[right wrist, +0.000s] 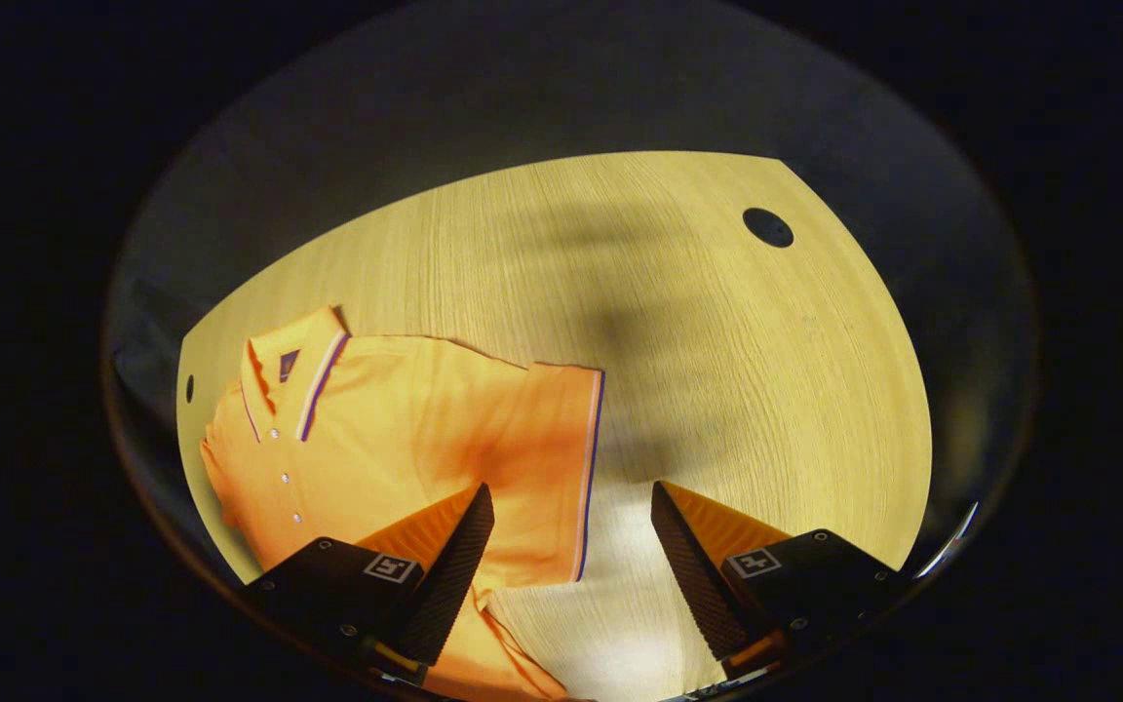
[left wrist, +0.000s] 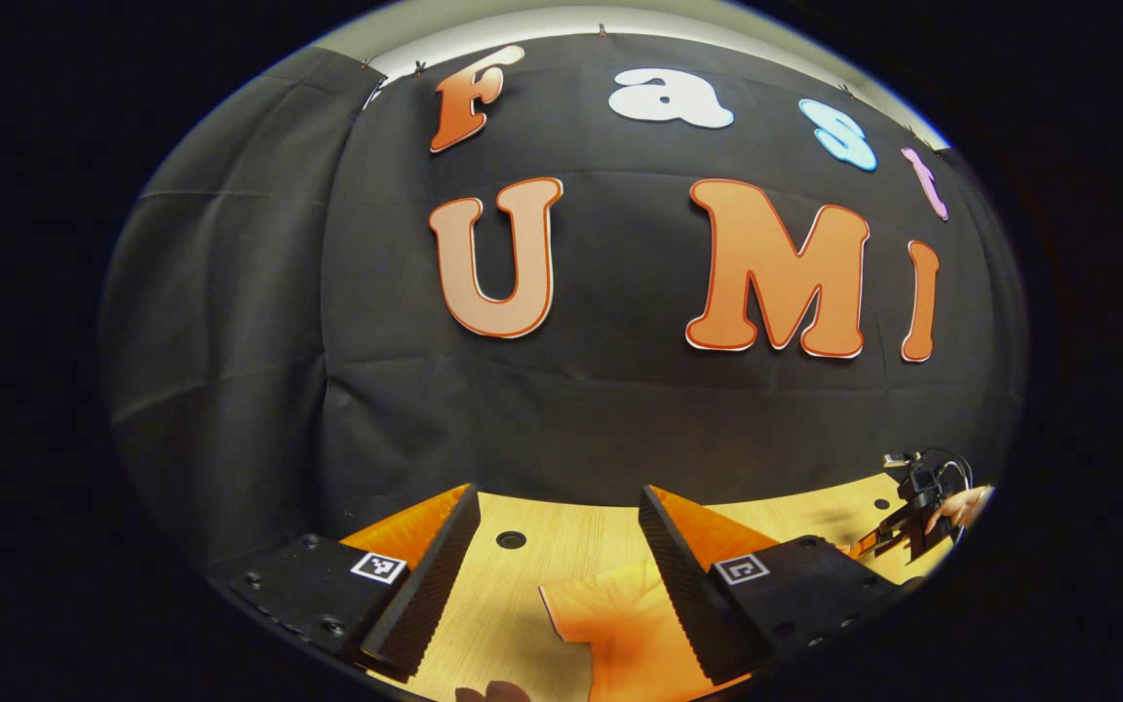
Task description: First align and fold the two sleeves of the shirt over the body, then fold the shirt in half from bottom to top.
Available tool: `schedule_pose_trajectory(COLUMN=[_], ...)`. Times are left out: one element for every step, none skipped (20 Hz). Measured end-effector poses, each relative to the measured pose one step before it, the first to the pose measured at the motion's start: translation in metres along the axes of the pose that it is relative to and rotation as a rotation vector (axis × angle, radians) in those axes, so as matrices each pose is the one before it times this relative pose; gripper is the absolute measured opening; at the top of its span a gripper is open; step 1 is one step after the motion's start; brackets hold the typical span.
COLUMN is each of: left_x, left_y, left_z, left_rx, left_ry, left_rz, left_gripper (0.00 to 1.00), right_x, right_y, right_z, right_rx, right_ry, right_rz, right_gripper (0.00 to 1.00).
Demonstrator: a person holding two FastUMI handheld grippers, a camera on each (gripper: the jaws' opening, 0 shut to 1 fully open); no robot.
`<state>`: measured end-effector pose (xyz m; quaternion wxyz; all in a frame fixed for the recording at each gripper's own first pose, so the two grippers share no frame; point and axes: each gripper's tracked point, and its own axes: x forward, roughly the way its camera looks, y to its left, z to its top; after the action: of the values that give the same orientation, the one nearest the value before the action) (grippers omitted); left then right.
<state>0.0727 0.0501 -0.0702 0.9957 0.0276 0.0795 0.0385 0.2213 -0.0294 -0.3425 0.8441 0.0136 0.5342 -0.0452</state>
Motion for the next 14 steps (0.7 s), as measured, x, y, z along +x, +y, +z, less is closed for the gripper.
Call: schedule_pose_trajectory(left_x=[-0.00037,0.00054,0.00034,-0.00031,-0.00091,-0.00061,-0.0017,0.00067,-0.00077,0.00027,-0.00011,0.00011,-0.00016,0.00014], left_y=[0.0007,0.00171,0.00096,0.00126,0.00102,0.00072,-0.00074,0.00072,0.00034,0.00078,0.00053,0.00017,0.00078,0.00081], left_z=[-0.00031,-0.00148,-0.00238,0.00002,-0.00047,0.00114,0.00134,-0.00035,0.00164,-0.00051,0.00049,-0.00224,-0.00106,-0.00305], left_rx=[-0.00179,0.00008,0.00026,0.00104,0.0023,0.0004,0.00055,0.00271,0.00281,0.00031,-0.00314,-0.00689,-0.01248,-0.01385], left_ry=[0.00369,0.00483,0.00509,0.00558,0.00351,-0.00142,-0.00274,-0.00141,-0.00101,-0.00077,0.00024,0.00272,0.00175,0.00383], left_rz=[0.00165,0.00204,0.00233,0.00392,0.00259,-0.00029,-0.00257,-0.00061,0.00121,0.00137,0.00066,-0.00033,-0.00198,-0.00247], left_gripper=[0.98,0.98,0.98,0.98,0.98,0.99,0.99,0.98,0.98,0.98,0.98,0.98,0.98,0.99], right_x=[0.0035,0.00438,0.00398,0.00408,0.00261,0.00098,0.00236,0.00233,-0.00035,0.00081,-0.00046,0.00068,0.00024,-0.00026], right_y=[0.00004,-0.00098,-0.0028,-0.0022,0.00018,0.00038,0.00007,0.00222,0.00152,0.00046,-0.00027,-0.00023,-0.00051,0.00034], right_z=[-0.00158,-0.00308,-0.00091,-0.00139,-0.00234,-0.00033,0.00046,-0.00079,0.00083,0.001,-0.00003,-0.00023,0.00005,-0.00016], right_rx=[-0.00461,-0.00448,-0.00305,0.00198,0.00402,0.00097,-0.00372,0.00121,0.00795,0.00454,0.004,-0.00757,-0.00695,-0.00075], right_ry=[0.01351,0.01173,0.01166,0.00613,0.01348,0.00701,0.00421,0.00563,-0.00194,0.00243,-0.00025,0.00355,-0.00003,0.00557], right_rz=[-0.00572,-0.00769,-0.01643,-0.01308,-0.00155,-0.00033,-0.00282,0.00647,0.00374,0.00725,0.00042,0.00269,0.00213,0.00046], right_gripper=[0.99,0.99,0.99,0.99,0.99,0.99,0.99,0.99,0.99,0.99,0.99,0.99,0.99,0.99])
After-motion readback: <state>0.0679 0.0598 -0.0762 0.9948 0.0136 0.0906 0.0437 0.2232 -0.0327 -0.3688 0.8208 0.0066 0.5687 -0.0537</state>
